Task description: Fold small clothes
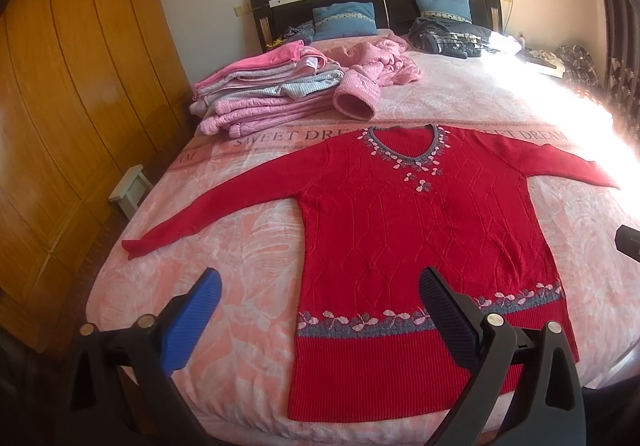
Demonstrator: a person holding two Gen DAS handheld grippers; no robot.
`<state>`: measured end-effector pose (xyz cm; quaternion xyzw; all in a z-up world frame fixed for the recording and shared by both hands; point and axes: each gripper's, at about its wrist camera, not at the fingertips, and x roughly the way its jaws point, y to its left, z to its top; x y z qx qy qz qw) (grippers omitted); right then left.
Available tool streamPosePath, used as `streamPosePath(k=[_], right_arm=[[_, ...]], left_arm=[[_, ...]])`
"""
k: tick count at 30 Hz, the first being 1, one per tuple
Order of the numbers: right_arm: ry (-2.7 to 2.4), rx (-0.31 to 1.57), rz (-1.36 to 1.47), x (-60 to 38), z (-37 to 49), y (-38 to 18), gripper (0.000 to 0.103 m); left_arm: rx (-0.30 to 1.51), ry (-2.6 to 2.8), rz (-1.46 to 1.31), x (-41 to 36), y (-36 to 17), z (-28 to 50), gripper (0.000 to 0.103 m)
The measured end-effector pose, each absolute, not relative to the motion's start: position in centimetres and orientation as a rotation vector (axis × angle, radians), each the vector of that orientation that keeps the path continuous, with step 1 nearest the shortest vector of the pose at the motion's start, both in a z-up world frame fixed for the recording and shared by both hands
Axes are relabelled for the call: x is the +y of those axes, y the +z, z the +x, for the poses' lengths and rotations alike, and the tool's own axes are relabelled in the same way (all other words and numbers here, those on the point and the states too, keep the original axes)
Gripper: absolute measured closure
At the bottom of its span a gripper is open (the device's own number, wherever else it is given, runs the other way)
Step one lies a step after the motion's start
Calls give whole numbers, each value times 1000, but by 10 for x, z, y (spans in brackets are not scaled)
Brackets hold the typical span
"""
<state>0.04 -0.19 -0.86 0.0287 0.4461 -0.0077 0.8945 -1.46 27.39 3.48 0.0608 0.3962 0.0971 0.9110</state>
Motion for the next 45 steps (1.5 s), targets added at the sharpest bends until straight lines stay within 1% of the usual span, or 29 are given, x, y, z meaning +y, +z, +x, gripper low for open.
streamPosePath(k=[45], right_arm=[[-17,923,70,-6,0,-8,3]], left_arm=[[816,204,124,275,35,-15,4]])
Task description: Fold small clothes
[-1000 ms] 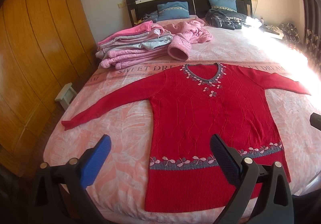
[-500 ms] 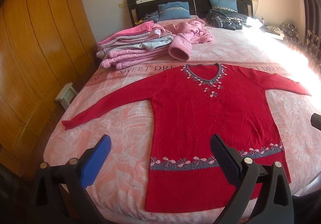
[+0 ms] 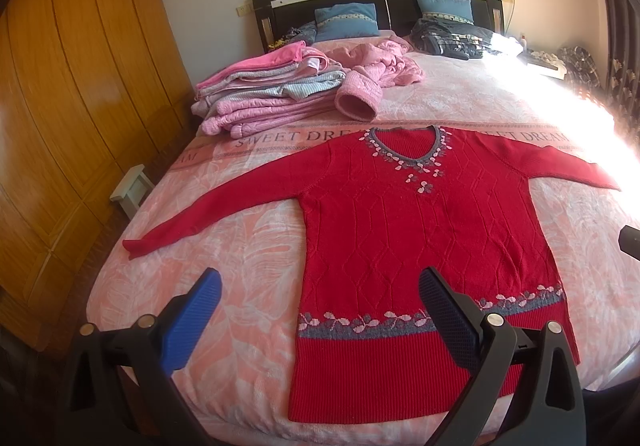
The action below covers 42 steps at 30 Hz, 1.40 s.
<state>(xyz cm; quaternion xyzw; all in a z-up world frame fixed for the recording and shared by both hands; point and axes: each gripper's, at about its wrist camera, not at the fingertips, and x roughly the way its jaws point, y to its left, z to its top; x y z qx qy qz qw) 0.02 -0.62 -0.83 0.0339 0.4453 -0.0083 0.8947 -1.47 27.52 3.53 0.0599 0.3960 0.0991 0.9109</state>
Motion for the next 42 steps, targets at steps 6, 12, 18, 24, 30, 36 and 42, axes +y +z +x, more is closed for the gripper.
streamPosePath(k=[6,12,18,24,30,36,42], right_arm=[[-16,926,78,-7,3,-9,3],[-70,945,160,-45,36,-14,3],[-174,1034,253,-131,117,-32,3],[-276,1104,361,-248,195,-73,3],[-380,1099,552,-371,235,-124,4],[-482,1110,516,-457,251,-158,4],[-507,1126,576,-504,254,-189,10]], left_arm=[[824,200,104,276,33,-11,4],[876,115,-58,283,16,28,4],[971,141,-9,258,-14,110,4],[956,170,34,226,-36,197,4],[991,140,-41,209,-55,260,4],[1011,127,-82,202,-82,295,4],[1046,158,-73,204,-107,312,4]])
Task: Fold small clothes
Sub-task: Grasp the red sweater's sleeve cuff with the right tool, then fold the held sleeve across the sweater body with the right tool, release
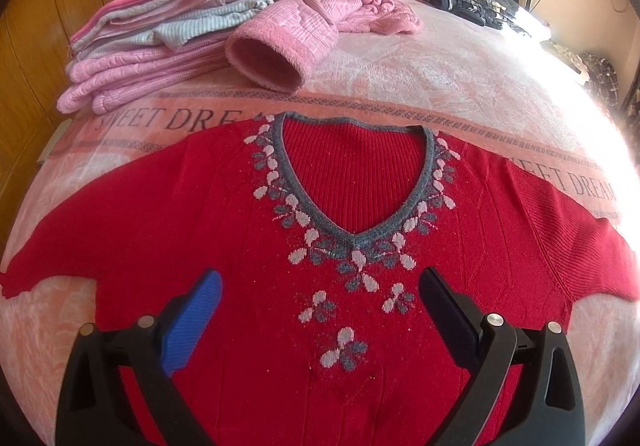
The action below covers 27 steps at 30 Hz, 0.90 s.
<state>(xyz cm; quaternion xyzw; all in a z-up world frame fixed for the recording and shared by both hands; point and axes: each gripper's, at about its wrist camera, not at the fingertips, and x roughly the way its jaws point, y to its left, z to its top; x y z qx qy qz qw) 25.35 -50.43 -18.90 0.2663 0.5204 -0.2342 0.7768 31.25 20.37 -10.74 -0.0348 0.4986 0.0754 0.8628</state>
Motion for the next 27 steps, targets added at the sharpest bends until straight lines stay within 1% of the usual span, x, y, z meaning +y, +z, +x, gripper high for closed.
streamPosePath(k=[2,5,7,9,10,11,12,14,15,16,17,19,23,27], right_arm=[[-502,1139,585,-509,253,-196,21],[-505,1141,559,-509,254,-196,21],[-512,1138,547,-508,255,-196,27],[-516,1146,511,-504,256,-196,38],[-509,1143,494,-502,257,-196,41],[-498,1138,482,-498,257,-194,50],[-480,1134,478,-495,259,-193,61],[-461,1133,469,-490,260,-189,73],[-445,1128,474,-486,263,-187,84],[-427,1115,490,-486,261,-185,89],[-418,1102,508,-484,256,-182,91],[-410,1076,522,-479,271,-180,92],[-378,1020,544,-472,264,-162,92],[-344,998,480,-442,271,-144,92]], left_arm=[[1038,174,-67,205,-111,315,4],[1035,195,-56,207,-114,317,4],[1036,201,-59,207,-115,317,4],[1039,199,-52,206,-116,316,4],[1039,195,-46,204,-116,316,4],[1038,191,-41,204,-116,315,4],[1035,189,-36,203,-116,315,4],[1028,188,-31,203,-114,314,4],[1025,186,-31,205,-113,314,4],[1022,187,-32,207,-113,314,4],[1020,190,-34,209,-112,313,4],[1021,199,-42,215,-112,314,4],[1025,223,-64,232,-113,315,4],[1035,248,-87,251,-118,315,4]])
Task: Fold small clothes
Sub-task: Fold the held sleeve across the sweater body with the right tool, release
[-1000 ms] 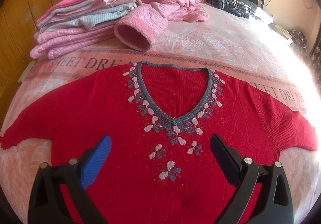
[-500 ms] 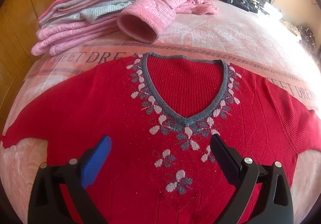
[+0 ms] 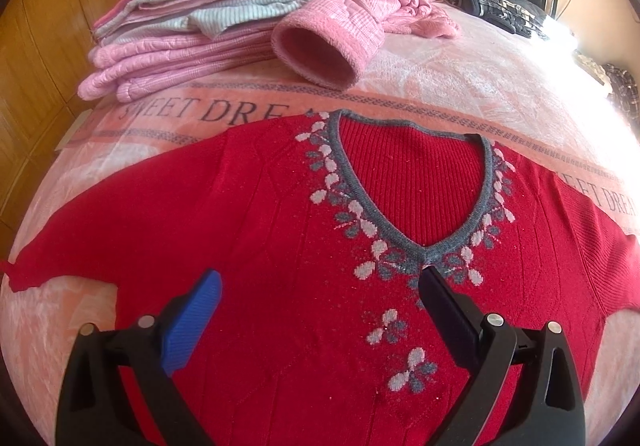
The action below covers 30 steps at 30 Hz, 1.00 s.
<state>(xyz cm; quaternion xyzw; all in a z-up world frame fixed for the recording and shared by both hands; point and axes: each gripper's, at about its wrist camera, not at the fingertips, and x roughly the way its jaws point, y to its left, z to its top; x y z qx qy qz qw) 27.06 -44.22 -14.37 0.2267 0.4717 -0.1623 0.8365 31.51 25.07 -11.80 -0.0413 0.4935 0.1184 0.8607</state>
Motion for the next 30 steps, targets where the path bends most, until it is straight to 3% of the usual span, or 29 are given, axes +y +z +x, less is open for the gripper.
streamPosePath(k=[14,30], right_arm=[[116,1023,173,-208,333,-107,92],[496,1159,138,10,352,-151,92]], left_arm=[[1115,263,-140,294,-138,317,4],[1097,167,-160,291,-127,313,4]])
